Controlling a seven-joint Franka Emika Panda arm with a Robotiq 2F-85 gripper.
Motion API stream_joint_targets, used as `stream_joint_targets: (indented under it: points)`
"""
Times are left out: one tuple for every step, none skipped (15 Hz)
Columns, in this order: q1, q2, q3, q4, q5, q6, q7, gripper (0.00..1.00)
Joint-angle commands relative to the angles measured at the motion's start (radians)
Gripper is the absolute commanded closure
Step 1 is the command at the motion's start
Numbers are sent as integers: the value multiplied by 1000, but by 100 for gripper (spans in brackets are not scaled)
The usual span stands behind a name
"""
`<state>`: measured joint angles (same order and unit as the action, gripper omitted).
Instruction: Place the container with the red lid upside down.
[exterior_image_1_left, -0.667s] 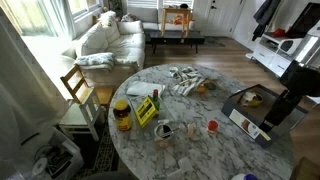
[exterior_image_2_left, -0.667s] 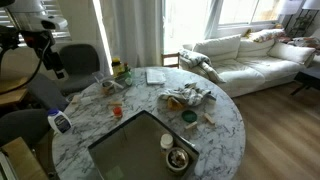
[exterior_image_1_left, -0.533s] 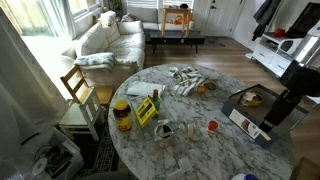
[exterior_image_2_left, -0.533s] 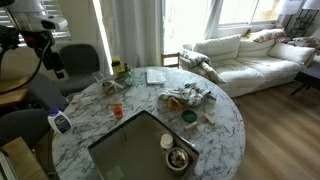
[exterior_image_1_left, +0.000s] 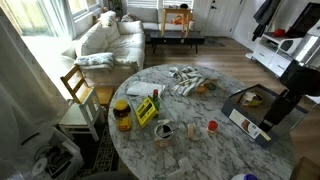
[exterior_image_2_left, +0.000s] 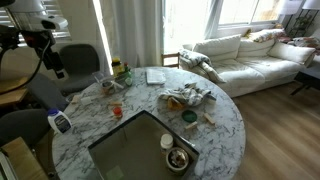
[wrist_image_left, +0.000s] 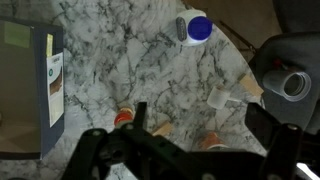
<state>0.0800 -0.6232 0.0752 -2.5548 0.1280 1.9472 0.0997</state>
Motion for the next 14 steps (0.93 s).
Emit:
stream_joint_targets:
  points:
    - [-39, 137, -58, 110, 71, -35, 35, 0]
    - [-56, 185, -69, 145, 71, -42, 45, 0]
    - [-66, 225, -87, 176, 87, -42, 49, 0]
    - [-74, 274, -102, 211, 105, -43, 51, 0]
    - [-84, 325, -112, 245, 122, -41, 62, 0]
    - [-92, 371, -119, 279, 141, -43, 79, 0]
    - [-100, 423, -116, 310, 154, -29, 113, 0]
    - [-104, 470, -115, 342, 170, -29, 146, 0]
    - [-108, 520, -109, 366, 181, -9, 191, 0]
    - [-110, 562, -108, 388, 191, -3, 230, 0]
    - [-111, 607, -110, 411, 200, 2, 268, 0]
    - [-111, 647, -112, 429, 213, 1, 301, 0]
    - [-113, 685, -116, 443, 224, 14, 339, 0]
    - [-112, 712, -121, 458, 299, 11, 319, 0]
